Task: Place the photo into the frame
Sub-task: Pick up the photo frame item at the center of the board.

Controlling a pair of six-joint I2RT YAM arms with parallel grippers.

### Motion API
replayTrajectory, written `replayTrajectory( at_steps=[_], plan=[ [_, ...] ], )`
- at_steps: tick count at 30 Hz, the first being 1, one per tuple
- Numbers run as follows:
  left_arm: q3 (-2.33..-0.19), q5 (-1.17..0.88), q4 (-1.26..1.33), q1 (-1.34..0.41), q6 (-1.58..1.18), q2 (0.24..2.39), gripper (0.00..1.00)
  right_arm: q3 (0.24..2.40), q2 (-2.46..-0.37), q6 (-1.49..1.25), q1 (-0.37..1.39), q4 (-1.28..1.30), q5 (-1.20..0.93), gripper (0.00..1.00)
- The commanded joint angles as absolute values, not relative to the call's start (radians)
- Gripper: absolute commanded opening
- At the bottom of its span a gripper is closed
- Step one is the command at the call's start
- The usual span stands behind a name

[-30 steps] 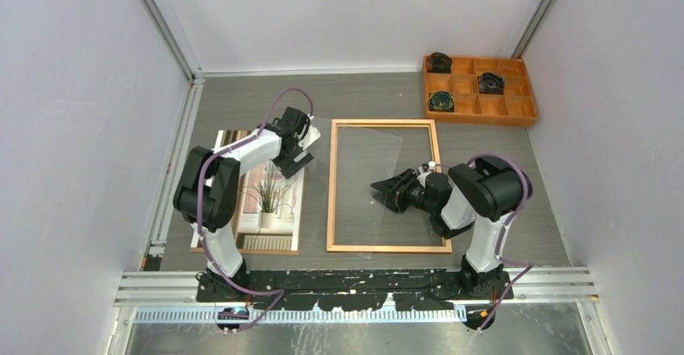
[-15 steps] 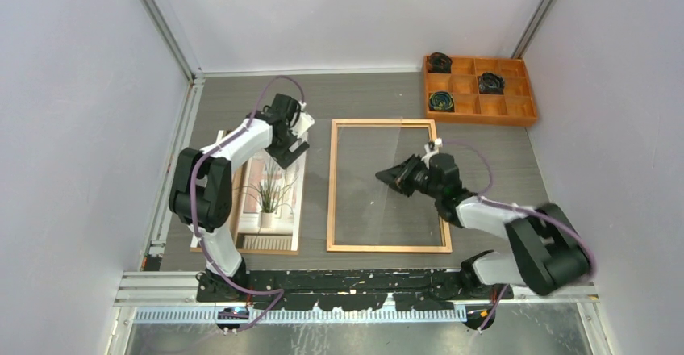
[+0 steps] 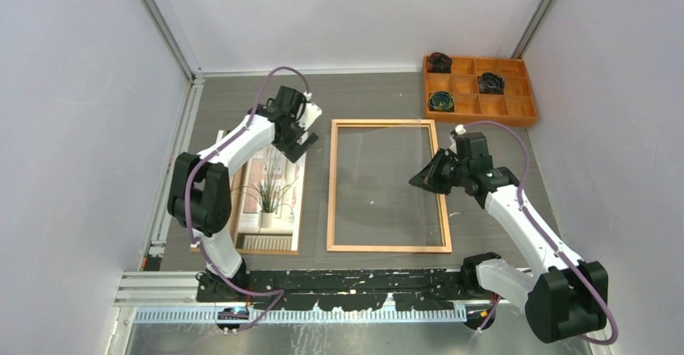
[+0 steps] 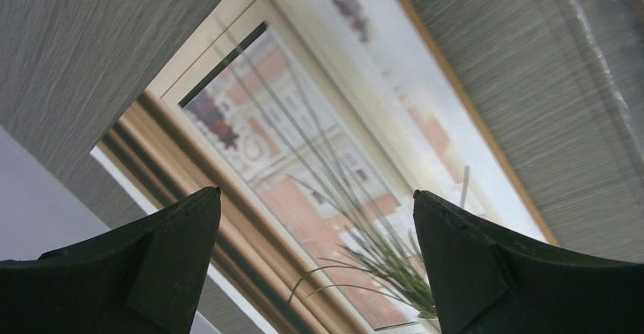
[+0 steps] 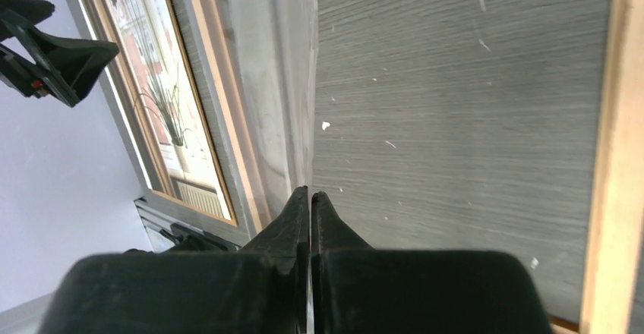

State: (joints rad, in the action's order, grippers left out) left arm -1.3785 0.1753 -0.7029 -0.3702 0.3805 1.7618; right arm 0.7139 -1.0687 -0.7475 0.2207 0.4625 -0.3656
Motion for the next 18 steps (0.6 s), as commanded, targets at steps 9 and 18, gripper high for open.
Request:
replayTrajectory(
  at_steps=[9, 18],
  plan=[
    [-1.457, 0.071, -0.723, -0.511, 0.229, 1.868, 0.98, 0.868, -1.024, -0.585, 0.128, 0.635, -0.391, 0.03],
    [-1.457, -0.026, -0.723, -0.53, 0.164, 1.89, 0.97, 0.876, -0.998, -0.559, 0.127, 0.637, -0.274, 0.02]
  ],
)
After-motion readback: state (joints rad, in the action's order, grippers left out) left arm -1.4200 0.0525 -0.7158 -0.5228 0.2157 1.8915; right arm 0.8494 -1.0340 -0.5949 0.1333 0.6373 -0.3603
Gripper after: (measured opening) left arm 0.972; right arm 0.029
